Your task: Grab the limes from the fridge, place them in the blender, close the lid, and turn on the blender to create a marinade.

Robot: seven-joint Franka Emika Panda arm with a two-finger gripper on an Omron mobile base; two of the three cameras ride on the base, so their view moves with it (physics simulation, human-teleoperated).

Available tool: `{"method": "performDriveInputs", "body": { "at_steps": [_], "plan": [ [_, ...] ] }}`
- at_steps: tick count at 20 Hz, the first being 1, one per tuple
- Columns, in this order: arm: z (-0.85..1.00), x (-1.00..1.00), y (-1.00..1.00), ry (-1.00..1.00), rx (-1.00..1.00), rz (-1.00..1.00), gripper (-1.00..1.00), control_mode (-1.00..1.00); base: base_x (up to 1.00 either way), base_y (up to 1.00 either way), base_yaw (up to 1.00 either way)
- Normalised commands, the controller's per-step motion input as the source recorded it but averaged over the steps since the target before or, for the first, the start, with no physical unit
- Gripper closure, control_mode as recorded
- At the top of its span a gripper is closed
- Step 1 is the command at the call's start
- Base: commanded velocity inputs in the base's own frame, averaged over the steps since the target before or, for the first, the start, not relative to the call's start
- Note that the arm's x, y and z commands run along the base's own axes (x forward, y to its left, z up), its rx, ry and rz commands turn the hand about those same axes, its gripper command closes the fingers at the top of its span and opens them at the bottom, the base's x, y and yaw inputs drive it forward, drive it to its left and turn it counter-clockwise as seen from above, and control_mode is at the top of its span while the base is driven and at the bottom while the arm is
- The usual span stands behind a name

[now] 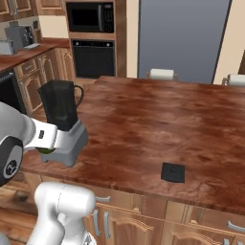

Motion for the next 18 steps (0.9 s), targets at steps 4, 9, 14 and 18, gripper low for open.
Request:
{"method": "performDriveInputs", "body": {
  "at_steps": [4, 9, 14, 18],
  "plan": [
    [0.00, 0.00, 0.00, 0.00, 0.00, 0.00, 1.00, 1.00, 0.00, -0.02, 0.00],
    [0.35, 0.06, 0.00, 0.00, 0.00, 0.00, 1.00, -1.00, 0.00, 0.00, 0.00],
    [0.83, 0.46, 0.10, 0.01, 0.00, 0.01, 1.00, -1.00, 0.00, 0.00, 0.00],
    [0.81, 0.76, 0.12, 0.10, 0.00, 0.00, 1.00, -1.00, 0.00, 0.00, 0.00]
  ]
}}
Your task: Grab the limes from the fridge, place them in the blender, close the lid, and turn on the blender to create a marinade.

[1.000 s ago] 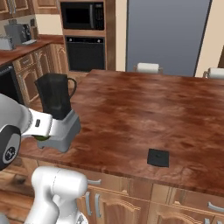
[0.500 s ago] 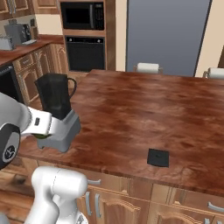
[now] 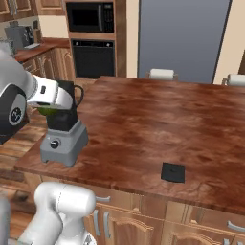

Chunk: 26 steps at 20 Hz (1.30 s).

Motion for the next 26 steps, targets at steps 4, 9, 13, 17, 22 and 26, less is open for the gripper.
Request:
{"method": "performDriveInputs", "body": {
  "at_steps": [4, 9, 13, 17, 22, 26],
  "plan": [
    [0.41, 0.74, 0.37, 0.08, -0.01, 0.00, 1.00, -1.00, 0.00, 0.00, 0.00],
    [0.01, 0.13, 0.37, 0.01, 0.00, 0.08, 1.00, -1.00, 0.00, 0.00, 0.00],
    [0.00, 0.66, 0.64, 0.00, 0.00, 0.00, 1.00, -1.00, 0.00, 0.00, 0.00],
    [-0.01, 0.92, 0.79, 0.03, 0.00, 0.00, 1.00, -1.00, 0.00, 0.00, 0.00],
    [-0.10, 0.98, 0.57, 0.07, 0.00, 0.00, 1.00, -1.00, 0.00, 0.00, 0.00],
    [-0.44, 0.83, 0.02, 0.14, 0.00, 0.04, 1.00, -1.00, 0.00, 0.00, 0.00]
  ]
}}
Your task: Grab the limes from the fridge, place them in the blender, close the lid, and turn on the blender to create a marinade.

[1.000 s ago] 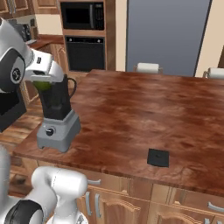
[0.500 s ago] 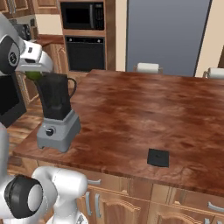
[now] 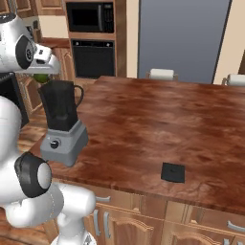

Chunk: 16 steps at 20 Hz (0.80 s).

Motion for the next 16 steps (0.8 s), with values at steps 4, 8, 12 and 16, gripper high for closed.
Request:
{"method": "performDriveInputs", "body": {
  "at_steps": [4, 8, 12, 16],
  "plan": [
    [-0.61, 0.56, 0.00, 0.17, 0.00, 0.07, 1.00, -1.00, 0.00, 0.00, 0.00],
    [-0.47, 0.34, -0.07, 0.10, 0.00, 0.06, 1.00, -1.00, 0.00, 0.00, 0.00],
    [-0.38, 0.19, -0.10, 0.01, -0.01, 0.06, 1.00, -1.00, 0.00, 0.00, 0.00],
    [-0.25, 0.09, -0.05, -0.01, -0.01, 0.04, 1.00, -1.00, 0.00, 0.00, 0.00]
  ]
}}
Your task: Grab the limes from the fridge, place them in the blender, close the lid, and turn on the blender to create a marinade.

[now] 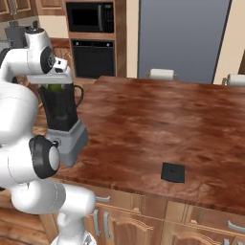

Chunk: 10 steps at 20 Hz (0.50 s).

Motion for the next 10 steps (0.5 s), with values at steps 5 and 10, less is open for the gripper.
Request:
{"method": "performDriveInputs", "body": {
  "at_steps": [5, 10],
  "plan": [
    [-0.04, 0.15, 0.00, -0.02, 0.00, 0.01, -1.00, -1.00, 0.00, 0.00, 0.00],
    [0.44, 0.07, 0.06, 0.00, 0.00, -0.01, -1.00, -1.00, 0.00, 0.00, 0.00]
  ]
}}
